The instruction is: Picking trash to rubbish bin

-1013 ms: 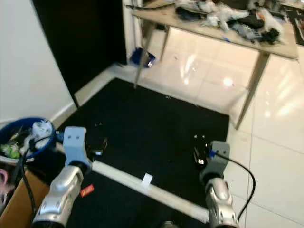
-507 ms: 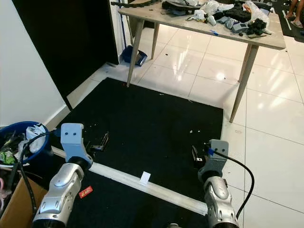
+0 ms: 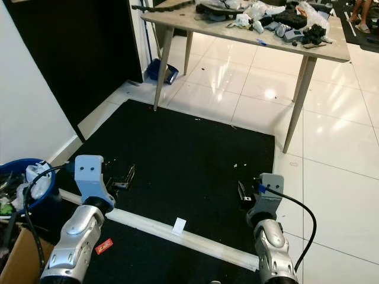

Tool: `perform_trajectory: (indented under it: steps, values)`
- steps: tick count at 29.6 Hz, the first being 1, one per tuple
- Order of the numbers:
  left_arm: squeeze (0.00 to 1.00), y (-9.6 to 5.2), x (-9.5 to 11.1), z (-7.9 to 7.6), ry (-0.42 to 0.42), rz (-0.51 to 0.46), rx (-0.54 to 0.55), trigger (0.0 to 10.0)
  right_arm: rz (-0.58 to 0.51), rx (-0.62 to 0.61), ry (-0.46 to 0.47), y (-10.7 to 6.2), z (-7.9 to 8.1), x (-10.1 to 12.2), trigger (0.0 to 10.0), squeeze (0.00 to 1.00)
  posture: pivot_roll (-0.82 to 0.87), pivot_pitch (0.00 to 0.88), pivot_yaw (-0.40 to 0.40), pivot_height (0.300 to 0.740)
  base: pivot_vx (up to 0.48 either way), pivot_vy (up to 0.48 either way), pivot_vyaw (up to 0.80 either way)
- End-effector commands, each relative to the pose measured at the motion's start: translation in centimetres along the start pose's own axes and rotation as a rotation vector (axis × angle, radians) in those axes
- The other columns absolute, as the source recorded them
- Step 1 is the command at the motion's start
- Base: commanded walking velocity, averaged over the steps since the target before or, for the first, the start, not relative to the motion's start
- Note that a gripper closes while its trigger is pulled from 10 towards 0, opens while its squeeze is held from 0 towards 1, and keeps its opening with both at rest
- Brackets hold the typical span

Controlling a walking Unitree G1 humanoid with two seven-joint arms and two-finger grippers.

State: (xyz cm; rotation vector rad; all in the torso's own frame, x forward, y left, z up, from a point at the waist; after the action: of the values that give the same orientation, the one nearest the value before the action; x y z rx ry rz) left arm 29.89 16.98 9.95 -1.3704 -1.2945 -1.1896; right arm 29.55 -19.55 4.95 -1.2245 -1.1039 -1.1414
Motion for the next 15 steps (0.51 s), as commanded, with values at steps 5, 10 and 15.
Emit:
perform_trajectory:
  steps: [5, 10, 15]
  values:
    - [0.00, -0.41, -0.59, -0.22, -0.013, 0.009, -0.002, 10.0, 0.004, 0.006, 0.005, 0.06, -0.04, -0.04, 10.0, 0.00, 0.02, 0.107, -0.015, 0.740, 0.313, 0.000, 0.00]
    - [0.00, -0.47, -0.63, -0.17, -0.011, 0.009, -0.004, 10.0, 0.005, 0.012, -0.005, 0.09, -0.08, -0.13, 10.0, 0.00, 0.02, 0.097, -0.016, 0.740, 0.319, 0.000, 0.00]
    - [0.00, -0.40, -0.58, -0.15, -0.016, 0.010, 0.000, 10.0, 0.001, 0.019, -0.011, 0.11, 0.02, -0.08, 10.0, 0.00, 0.02, 0.099, -0.019, 0.740, 0.317, 0.000, 0.00]
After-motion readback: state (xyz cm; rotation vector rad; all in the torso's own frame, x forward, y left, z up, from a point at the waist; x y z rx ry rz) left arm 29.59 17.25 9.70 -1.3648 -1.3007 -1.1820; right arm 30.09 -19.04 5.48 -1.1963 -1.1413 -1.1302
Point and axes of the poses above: a point about 5 cm out from each wrist's last joint towards the gripper, its own y axis pointing out of the wrist towards the gripper, its own x axis along the axis of the wrist's last joint, z = x × y, the point moved 1 cm from there along y, pointing out of the wrist towards the gripper, and after that the axes turned 6 degrees about -y, right-handed, at the moved point
